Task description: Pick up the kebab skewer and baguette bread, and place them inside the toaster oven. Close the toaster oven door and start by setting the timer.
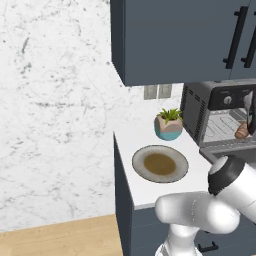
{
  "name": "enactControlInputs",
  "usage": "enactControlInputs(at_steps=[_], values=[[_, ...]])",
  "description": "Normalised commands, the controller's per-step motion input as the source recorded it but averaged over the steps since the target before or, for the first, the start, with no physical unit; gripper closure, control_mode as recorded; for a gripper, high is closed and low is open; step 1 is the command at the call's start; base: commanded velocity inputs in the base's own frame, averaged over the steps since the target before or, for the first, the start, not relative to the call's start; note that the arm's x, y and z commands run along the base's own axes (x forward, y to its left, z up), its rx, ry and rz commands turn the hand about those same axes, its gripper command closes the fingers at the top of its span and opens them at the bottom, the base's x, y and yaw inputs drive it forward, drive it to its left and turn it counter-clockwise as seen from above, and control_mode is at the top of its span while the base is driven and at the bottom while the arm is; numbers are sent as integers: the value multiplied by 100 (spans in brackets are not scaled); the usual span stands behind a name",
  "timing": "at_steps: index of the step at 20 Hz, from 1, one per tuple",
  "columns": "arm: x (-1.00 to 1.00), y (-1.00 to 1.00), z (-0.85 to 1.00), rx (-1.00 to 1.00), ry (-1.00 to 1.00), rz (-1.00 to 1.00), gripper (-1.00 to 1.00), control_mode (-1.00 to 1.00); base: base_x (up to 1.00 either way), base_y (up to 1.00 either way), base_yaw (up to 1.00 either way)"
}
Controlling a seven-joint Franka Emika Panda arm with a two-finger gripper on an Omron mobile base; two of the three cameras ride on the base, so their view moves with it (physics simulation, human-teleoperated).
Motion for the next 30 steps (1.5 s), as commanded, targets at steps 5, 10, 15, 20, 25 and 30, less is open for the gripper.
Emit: enactControlInputs(at_steps=[5, 10, 15, 20, 25, 30], values=[[9, -58, -10, 3, -12, 27, 100, -100, 0, 0, 0], [23, -28, -2, 0, -7, 21, 100, -100, 0, 0, 0], [27, 2, -7, -2, 0, 2, 100, -100, 0, 0, 0], [25, 0, -23, -8, 0, 0, 100, -100, 0, 0, 0], [32, 0, -19, -7, 0, 0, 100, -100, 0, 0, 0], [28, 0, -16, -3, 0, 0, 100, -100, 0, 0, 0]])
